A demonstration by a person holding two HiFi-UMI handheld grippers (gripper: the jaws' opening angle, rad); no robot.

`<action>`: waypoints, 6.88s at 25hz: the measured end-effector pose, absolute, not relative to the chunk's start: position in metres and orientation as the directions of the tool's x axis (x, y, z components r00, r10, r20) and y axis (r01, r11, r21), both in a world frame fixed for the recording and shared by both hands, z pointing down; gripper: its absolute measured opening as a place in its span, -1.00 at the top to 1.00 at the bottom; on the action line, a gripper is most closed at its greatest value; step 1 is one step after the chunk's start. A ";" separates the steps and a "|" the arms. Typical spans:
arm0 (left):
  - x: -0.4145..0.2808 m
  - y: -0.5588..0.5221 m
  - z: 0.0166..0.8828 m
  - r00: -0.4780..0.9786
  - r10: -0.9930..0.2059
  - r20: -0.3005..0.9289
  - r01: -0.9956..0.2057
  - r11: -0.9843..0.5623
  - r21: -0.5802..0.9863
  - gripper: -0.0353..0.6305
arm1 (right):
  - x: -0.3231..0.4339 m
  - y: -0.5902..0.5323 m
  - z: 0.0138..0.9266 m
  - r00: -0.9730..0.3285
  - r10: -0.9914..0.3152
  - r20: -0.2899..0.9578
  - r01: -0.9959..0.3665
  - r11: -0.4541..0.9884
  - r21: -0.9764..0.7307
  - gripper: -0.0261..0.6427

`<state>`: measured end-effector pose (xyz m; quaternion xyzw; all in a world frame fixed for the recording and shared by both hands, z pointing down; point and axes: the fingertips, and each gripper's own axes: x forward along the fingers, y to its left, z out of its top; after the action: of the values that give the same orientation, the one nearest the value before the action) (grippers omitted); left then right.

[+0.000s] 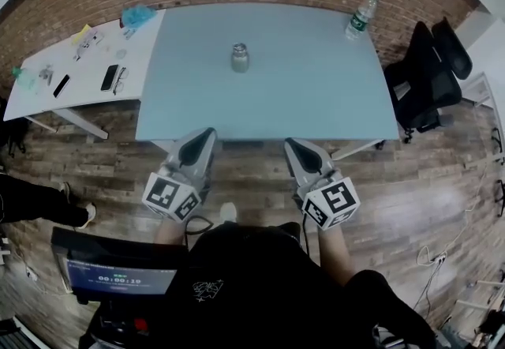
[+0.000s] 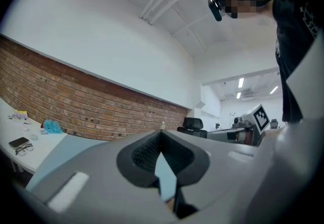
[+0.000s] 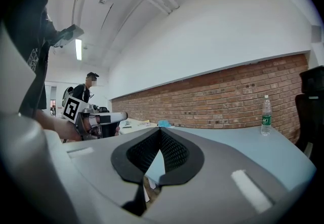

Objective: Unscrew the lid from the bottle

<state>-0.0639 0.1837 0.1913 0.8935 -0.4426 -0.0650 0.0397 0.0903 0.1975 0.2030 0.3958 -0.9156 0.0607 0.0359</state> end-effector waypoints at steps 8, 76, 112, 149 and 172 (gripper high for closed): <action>-0.078 0.160 0.191 0.633 -0.769 -0.090 -0.755 -0.639 0.145 0.89 | 0.076 0.182 0.205 -0.645 -0.754 0.126 -0.764 0.640 -0.082 0.92; -0.102 0.095 0.205 0.618 -0.785 -0.052 -0.771 -0.618 0.155 0.89 | 0.049 0.107 0.213 -0.677 -0.720 0.154 -0.735 0.672 -0.090 0.92; -0.059 0.010 0.205 0.549 -0.835 -0.020 -0.825 -0.546 0.142 0.89 | 0.084 0.013 0.215 -0.750 -0.646 0.145 -0.661 0.742 -0.115 0.92; -0.029 -0.011 0.233 0.454 -0.889 0.062 -0.883 -0.440 0.162 0.89 | 0.110 -0.023 0.240 -0.828 -0.537 0.162 -0.560 0.807 -0.186 0.92; -0.058 -0.063 0.275 0.555 -0.828 0.076 -0.827 -0.539 0.160 0.89 | 0.044 -0.060 0.262 -0.757 -0.620 0.208 -0.650 0.748 -0.137 0.92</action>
<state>-0.0581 -0.0633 0.2755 0.8773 -0.4716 -0.0044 0.0891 0.0444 -0.0604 0.2621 0.3406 -0.9318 0.1007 0.0749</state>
